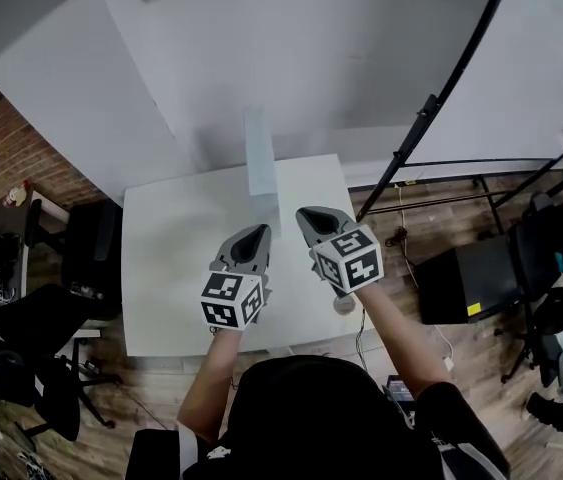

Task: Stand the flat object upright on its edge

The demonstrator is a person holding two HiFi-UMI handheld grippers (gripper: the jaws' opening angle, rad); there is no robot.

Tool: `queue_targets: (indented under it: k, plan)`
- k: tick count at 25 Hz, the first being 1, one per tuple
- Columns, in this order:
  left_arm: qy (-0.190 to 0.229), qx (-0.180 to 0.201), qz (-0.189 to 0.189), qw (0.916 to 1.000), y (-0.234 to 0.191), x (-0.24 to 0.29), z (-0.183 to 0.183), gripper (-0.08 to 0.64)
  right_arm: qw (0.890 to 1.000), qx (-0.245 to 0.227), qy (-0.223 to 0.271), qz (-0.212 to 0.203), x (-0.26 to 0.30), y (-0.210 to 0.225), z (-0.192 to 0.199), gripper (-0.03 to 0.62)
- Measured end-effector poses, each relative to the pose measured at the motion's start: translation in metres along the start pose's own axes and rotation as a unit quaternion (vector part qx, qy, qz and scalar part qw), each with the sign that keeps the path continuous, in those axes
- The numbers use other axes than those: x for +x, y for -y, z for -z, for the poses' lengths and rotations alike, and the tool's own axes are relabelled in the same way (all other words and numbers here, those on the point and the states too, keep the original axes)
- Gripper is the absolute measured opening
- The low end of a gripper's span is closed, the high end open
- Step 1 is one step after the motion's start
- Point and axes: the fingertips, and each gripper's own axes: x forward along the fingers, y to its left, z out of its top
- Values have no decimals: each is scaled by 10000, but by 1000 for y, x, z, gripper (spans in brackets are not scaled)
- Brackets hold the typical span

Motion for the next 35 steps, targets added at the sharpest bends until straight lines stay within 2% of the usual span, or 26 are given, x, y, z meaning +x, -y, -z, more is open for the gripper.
queue_targets:
  k: [10,35]
  plan:
    - [299,285,-92,9991,45,-30,-20,12,9982,-182,557,-151,-54,-25,-19,41]
    - [782,553,-376,9947,134,-88,-27,12,9935,-413,1009,-338,-163,-62,0,40]
